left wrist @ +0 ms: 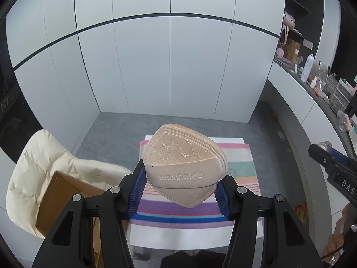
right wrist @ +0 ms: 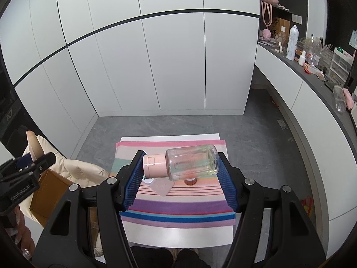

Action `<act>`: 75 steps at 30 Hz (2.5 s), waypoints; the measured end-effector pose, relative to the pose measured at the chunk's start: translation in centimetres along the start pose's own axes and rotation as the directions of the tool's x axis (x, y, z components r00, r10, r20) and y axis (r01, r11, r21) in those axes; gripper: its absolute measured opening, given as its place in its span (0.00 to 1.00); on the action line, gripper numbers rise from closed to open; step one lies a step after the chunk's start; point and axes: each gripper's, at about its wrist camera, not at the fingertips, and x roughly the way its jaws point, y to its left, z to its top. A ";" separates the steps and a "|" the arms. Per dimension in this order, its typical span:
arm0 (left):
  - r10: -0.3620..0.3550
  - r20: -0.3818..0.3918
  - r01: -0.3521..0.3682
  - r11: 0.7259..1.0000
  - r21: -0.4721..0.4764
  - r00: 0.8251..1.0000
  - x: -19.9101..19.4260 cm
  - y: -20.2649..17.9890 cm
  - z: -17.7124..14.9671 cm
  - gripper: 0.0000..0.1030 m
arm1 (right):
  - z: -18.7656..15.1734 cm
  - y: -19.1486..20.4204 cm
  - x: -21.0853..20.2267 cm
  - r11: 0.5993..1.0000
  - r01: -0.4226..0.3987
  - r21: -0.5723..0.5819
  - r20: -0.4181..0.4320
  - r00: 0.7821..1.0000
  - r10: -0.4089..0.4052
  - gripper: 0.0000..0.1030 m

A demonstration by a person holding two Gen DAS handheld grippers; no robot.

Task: Organize objects
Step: 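Lift the beige puff and glass bottle and carry both toward the cardboard box, then lower both held items into the box and open both tools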

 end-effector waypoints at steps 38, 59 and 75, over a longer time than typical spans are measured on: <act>0.026 0.003 -0.026 0.998 0.058 1.000 -10.9 5.4 -21.3 0.55 | -21.5 2.6 -8.9 0.999 -0.016 -0.029 -0.061 0.998 0.014 0.64; 0.047 -0.037 -0.046 0.998 0.031 0.998 -10.0 6.0 -24.6 0.55 | -25.1 0.5 -9.9 1.000 -0.006 -0.011 -0.122 0.993 0.004 0.64; 0.100 -0.144 -0.117 0.986 -0.116 0.984 -5.6 13.1 -25.4 0.55 | -24.5 5.7 -4.1 0.992 -0.079 -0.096 -0.221 0.974 0.056 0.64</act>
